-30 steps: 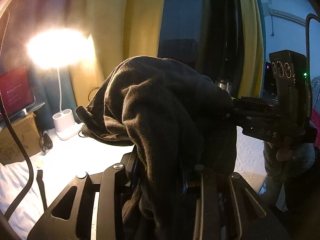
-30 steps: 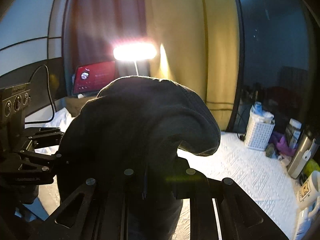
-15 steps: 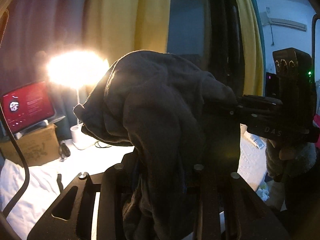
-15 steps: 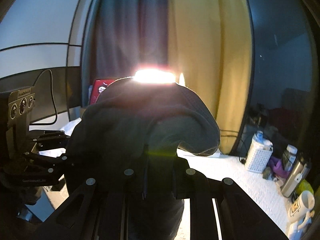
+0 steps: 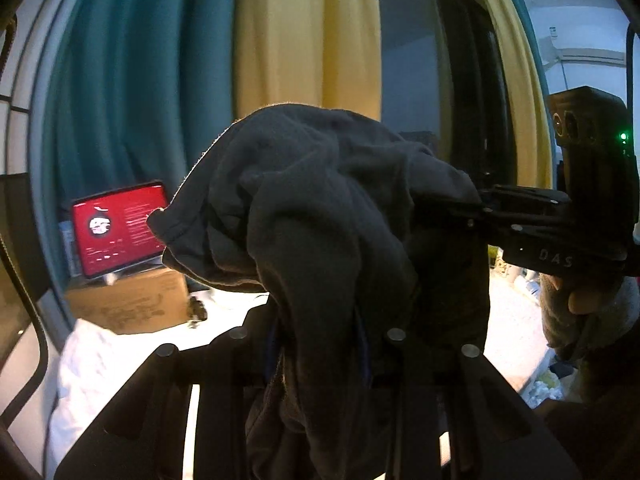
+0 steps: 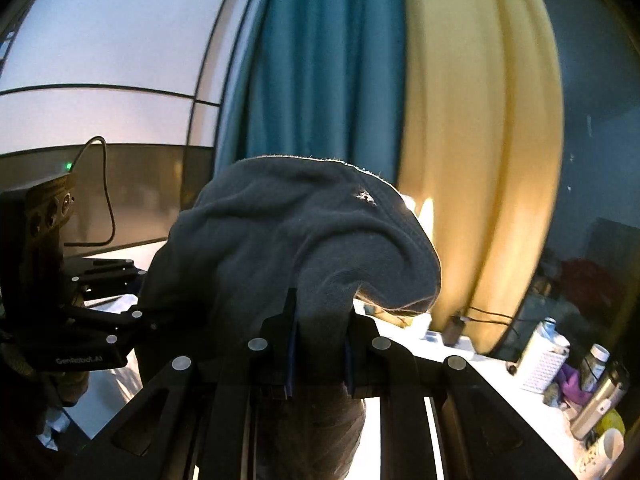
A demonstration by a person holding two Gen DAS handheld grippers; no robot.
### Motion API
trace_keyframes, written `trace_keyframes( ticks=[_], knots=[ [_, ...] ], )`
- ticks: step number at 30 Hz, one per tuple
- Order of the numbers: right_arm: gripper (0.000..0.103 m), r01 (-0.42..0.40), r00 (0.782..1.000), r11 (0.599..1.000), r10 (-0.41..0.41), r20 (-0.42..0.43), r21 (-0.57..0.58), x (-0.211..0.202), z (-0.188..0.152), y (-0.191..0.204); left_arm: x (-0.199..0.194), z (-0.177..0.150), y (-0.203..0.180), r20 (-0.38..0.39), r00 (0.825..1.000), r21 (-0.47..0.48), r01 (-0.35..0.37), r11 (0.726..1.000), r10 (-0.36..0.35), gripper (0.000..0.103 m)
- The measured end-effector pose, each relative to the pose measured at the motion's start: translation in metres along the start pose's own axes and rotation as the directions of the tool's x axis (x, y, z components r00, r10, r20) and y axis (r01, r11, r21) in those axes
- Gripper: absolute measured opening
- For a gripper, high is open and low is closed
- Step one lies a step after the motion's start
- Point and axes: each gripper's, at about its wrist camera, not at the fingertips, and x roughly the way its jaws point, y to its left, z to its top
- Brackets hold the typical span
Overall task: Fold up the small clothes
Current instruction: 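Fold the lifted end over onto the strip and lower it with both grippers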
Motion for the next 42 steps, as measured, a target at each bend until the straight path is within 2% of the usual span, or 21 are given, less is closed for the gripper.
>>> trace_keyframes(
  ticks=[9,18,29,42],
  knots=[
    [0.018,-0.07,0.996,0.997,0.069,-0.06,-0.016,0.034,-0.004,0.034,-0.003,-0.02,0.028,-0.067,0.996,-0.012,-0.053,0.999,0.052,0.029],
    [0.018,-0.077,0.982,0.996,0.085,-0.171,0.051,0.092,-0.034,0.021,0.047,-0.042,0.043,-0.19,0.981,-0.054,-0.046,0.997,0.035,0.029],
    [0.018,-0.092,0.946,0.982,0.138,-0.292,0.166,0.169,-0.075,-0.02,0.122,-0.058,0.062,-0.345,0.939,-0.1,-0.057,0.993,0.019,0.029],
    [0.018,-0.129,0.893,0.957,0.226,-0.388,0.262,0.236,-0.117,-0.044,0.161,-0.088,0.082,-0.459,0.888,-0.175,-0.099,0.98,0.008,0.029]
  ],
)
